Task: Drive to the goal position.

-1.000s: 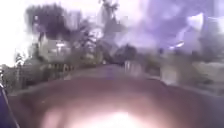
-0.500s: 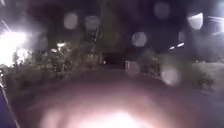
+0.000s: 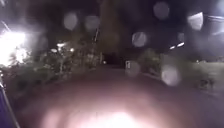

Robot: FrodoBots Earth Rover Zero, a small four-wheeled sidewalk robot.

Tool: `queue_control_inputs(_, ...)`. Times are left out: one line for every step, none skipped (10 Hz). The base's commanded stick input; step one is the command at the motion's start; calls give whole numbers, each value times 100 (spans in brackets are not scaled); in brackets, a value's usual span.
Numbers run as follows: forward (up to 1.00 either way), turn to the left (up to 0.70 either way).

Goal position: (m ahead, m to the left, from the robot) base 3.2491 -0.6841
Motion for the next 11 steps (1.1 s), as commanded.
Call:
queue_control_inputs(50,0)
queue_control_inputs(50,0)
queue_control_inputs(50,0)
queue_control_inputs(50,0)
queue_control_inputs(50,0)
queue_control_inputs(50,0)
queue_control_inputs(50,0)
queue_control_inputs(50,0)
queue_control_inputs(50,0)
queue_control_inputs(50,0)
queue_control_inputs(50,0)
